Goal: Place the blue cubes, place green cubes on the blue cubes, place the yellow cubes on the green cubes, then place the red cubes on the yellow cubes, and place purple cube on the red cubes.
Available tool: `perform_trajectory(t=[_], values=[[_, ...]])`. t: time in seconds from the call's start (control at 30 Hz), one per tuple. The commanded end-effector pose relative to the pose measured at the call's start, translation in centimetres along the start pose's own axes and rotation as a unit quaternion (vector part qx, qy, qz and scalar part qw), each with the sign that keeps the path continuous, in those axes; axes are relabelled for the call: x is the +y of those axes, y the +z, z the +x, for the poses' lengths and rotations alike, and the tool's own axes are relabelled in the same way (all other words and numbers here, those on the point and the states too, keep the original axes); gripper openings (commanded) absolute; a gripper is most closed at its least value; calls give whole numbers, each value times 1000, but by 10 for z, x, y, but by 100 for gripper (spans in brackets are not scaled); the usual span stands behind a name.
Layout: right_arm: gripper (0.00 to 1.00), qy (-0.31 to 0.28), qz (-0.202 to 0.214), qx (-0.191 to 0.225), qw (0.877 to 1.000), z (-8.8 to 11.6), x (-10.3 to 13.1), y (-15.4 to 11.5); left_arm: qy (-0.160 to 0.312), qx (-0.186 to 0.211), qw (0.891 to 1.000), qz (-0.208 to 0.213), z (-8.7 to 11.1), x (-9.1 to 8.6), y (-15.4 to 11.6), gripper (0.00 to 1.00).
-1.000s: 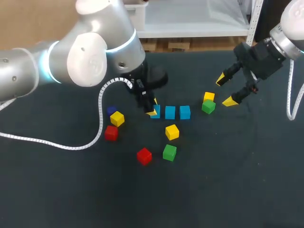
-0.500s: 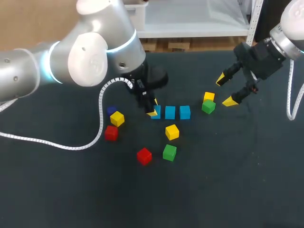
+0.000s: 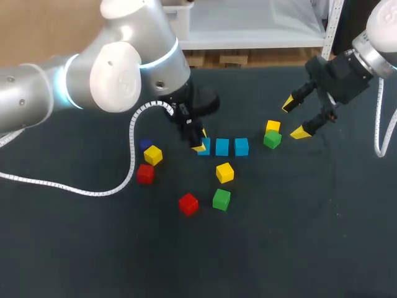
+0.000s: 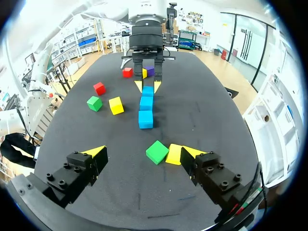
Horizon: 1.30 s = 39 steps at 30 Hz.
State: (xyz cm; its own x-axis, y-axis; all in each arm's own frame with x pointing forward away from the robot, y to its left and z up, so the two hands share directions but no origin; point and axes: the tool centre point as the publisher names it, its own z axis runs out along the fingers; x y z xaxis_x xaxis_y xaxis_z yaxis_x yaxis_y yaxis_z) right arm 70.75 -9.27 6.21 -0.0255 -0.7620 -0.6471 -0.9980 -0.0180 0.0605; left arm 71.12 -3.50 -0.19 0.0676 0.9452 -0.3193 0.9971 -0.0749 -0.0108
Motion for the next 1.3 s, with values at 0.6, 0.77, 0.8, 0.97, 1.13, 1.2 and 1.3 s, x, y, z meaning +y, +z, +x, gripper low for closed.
perform_trajectory(t=[0.6, 0.77, 0.8, 0.97, 1.13, 1.2, 1.3], values=[[100, 0, 0, -1, 1000, 0, 0, 0, 4, -1, 1000, 11, 0, 2, 3, 42], [100, 0, 0, -1, 1000, 0, 0, 0, 5, 0, 1000, 13, 0, 3, 3, 77], [100, 0, 0, -1, 1000, 0, 0, 0, 5, 0, 1000, 14, 0, 3, 3, 82], [100, 0, 0, -1, 1000, 0, 0, 0, 5, -2, 1000, 17, 0, 3, 3, 100], [100, 0, 0, -1, 1000, 0, 0, 0, 4, -4, 1000, 18, 2, 4, -1, 100], [100, 0, 0, -1, 1000, 0, 0, 0, 2, -5, 1000, 17, 6, 3, -6, 100], [100, 0, 0, -1, 1000, 0, 0, 0, -1, -11, 1000, 16, 12, 2, -15, 100]])
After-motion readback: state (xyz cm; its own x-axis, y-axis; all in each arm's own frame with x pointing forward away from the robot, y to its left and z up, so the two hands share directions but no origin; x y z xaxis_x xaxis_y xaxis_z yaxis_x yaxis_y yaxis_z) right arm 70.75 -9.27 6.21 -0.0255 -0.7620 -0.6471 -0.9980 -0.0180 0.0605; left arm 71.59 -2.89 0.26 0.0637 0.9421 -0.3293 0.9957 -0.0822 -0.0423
